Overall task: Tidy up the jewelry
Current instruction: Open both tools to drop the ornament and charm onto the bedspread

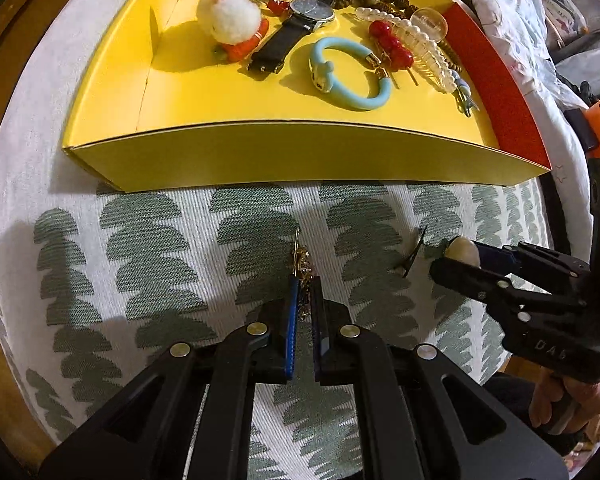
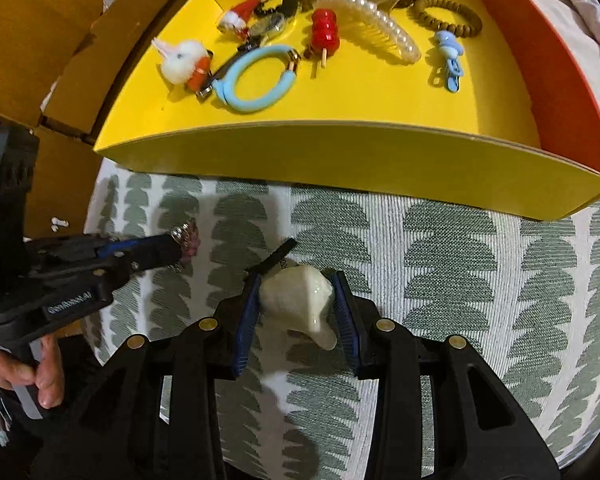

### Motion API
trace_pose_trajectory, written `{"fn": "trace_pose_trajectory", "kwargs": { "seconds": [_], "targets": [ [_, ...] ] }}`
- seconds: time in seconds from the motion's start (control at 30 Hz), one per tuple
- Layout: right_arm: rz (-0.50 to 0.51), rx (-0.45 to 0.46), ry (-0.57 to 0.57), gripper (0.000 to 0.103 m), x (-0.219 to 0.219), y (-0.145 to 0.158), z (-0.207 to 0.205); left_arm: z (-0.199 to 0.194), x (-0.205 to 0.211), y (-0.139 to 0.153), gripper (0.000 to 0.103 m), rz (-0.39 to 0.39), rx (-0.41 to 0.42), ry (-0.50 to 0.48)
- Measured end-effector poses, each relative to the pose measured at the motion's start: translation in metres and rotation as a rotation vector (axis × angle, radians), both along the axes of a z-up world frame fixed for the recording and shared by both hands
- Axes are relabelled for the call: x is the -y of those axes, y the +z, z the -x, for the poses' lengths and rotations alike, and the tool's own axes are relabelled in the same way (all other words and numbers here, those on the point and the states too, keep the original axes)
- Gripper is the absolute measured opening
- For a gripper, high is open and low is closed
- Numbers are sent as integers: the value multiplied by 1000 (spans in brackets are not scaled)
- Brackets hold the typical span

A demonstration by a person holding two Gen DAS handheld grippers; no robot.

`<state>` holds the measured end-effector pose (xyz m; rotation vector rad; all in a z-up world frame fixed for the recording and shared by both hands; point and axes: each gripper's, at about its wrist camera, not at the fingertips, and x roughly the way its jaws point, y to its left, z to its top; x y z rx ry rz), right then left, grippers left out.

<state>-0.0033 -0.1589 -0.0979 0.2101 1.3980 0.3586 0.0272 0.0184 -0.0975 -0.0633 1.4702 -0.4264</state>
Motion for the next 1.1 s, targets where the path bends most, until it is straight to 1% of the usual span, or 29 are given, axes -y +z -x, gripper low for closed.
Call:
{"fn": "trace_pose_trajectory", "kwargs": {
  "seconds": [0.1,0.17,0.2,0.27,0.33,0.43,0.5,0.57,0.63,0.7,0.73,0.8,0.87,0.93,1.03,1.1],
  "targets": [
    [7,-3,1,39,0,0,-1,-2,-2,1,9,-15,5,8],
    [19,8,0,42,1,3,-1,-2,-3,2,24,-15,13,10],
    [28,21,-8,42,3,7,-1,-3,-4,4,28,-13,18,13],
    [29,36,-14,43,6,13,-1,-4,-5,9,40,-1,25,11],
    [11,49,-22,43,10,19,-1,-4,-5,16,43,11,43,9],
    [-5,72,-31,43,15,28,-3,-5,-7,27,48,30,66,9],
    [-26,91,-40,43,17,36,-5,-7,-9,33,49,50,75,10],
    [-62,122,-60,43,21,46,-7,-10,-12,42,50,74,95,5],
    [-117,168,-99,43,27,59,-11,-15,-15,55,50,90,135,6],
    [-148,188,-113,43,29,66,-15,-22,-22,65,54,109,161,30],
    [-163,207,-133,43,32,70,-18,-28,-28,70,57,118,174,57],
    [-182,225,-158,43,34,74,-27,-39,-38,77,57,132,191,103],
    [-195,235,-179,43,34,74,-36,-52,-45,80,57,149,193,141],
    [-188,243,-200,43,32,73,-47,-62,-45,78,57,133,199,170],
    [-201,221,-201,43,30,65,-61,-73,-42,69,57,120,183,186],
    [-186,213,-199,43,25,60,-70,-81,-37,63,57,114,169,187]
  ]
}}
